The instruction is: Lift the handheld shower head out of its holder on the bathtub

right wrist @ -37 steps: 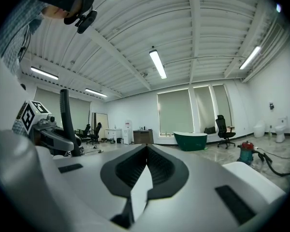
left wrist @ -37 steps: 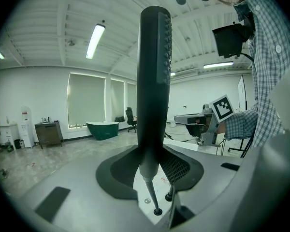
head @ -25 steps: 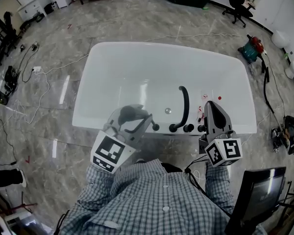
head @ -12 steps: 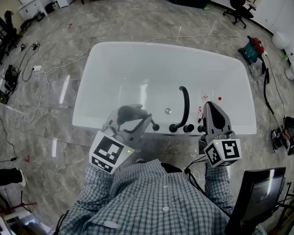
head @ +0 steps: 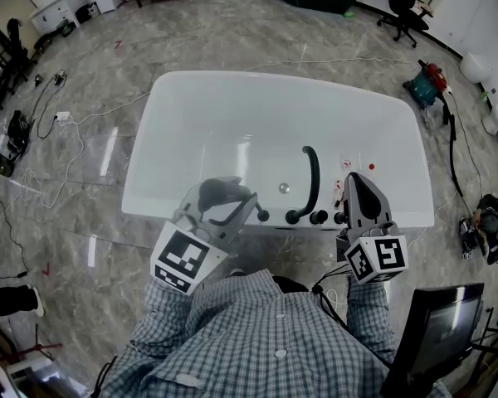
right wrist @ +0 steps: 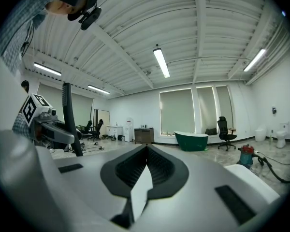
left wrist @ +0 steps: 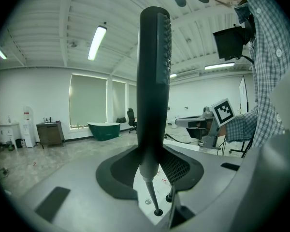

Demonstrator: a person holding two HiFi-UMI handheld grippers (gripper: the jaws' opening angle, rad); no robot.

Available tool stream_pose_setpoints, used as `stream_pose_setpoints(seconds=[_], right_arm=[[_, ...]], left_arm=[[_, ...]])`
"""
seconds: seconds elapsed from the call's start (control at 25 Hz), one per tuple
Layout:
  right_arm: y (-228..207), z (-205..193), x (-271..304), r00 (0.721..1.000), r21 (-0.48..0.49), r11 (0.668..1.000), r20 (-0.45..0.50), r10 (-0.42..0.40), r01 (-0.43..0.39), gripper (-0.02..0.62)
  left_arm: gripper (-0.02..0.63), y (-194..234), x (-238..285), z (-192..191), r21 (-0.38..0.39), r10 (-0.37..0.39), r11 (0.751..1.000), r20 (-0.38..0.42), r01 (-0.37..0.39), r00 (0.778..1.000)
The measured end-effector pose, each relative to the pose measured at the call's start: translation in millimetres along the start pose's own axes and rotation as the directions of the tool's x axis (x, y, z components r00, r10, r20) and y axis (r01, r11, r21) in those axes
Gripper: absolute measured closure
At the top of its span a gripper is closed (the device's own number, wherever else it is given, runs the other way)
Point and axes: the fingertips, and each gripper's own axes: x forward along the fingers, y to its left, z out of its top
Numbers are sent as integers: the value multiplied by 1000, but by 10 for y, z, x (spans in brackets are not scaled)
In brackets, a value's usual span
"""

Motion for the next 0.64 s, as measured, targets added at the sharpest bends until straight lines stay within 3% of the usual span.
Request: stream_pose_setpoints(seconds=[0.64], right_arm=[[9,-10,31,1000,-13,1000,-7,7,-7,580]], left_arm=[[482,32,25,-8,-12,-6,1000,5,6,1000]])
